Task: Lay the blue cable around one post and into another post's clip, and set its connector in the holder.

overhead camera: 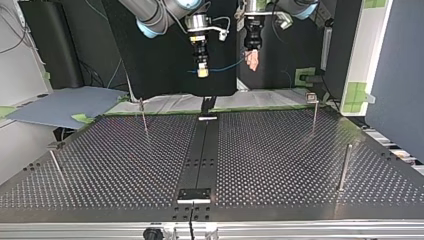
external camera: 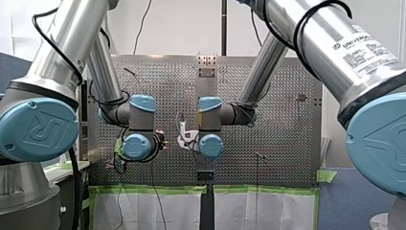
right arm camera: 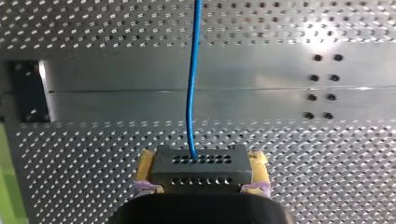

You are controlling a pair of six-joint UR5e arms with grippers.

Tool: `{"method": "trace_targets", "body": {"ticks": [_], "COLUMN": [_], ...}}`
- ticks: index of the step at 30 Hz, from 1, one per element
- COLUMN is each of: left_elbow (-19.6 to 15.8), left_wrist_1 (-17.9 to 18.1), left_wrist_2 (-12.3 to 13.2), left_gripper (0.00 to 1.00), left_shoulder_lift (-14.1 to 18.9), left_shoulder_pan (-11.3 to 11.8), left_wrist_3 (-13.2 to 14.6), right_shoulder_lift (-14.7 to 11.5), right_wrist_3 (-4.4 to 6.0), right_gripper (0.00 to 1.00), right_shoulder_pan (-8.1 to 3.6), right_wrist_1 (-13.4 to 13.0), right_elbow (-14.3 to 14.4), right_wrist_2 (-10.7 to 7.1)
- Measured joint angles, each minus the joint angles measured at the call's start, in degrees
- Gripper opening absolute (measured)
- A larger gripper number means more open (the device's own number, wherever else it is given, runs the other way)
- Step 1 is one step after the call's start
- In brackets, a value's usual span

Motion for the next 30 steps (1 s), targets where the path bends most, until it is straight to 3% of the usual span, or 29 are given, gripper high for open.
{"method": "trace_targets", "body": {"ticks": [7,12,21,30], "left_elbow": [2.59,4.41,7.04,10.81], "left_wrist_1": [-3.95,-7.10,-12.18,-17.63], "left_wrist_2": [-3.33,-5.18,-6.07,-6.12], "left_gripper": [1.00,1.00,1.00,1.00], "left_shoulder_lift": [3.95,7.11,12.20,17.65], "left_shoulder_pan": [0.31,0.41,1.07,3.10], "left_wrist_3": [-0.66,-1.03,-3.07,-3.64], "right_shoulder_lift": [-4.01,-6.74,-11.87,-17.10], "right_wrist_3": [0.76,0.77,0.53,-0.05], "right_gripper": [0.00,0.00,0.00,0.00], "right_shoulder_pan": [-0.12,-0.56,-2.28,-3.82], "right_wrist_1": [4.00,6.75,11.89,17.10], "right_elbow": [-0.18,-0.22,-0.29,-2.84], "right_wrist_2": [-0.27,-0.31,-0.59,-4.39]}}
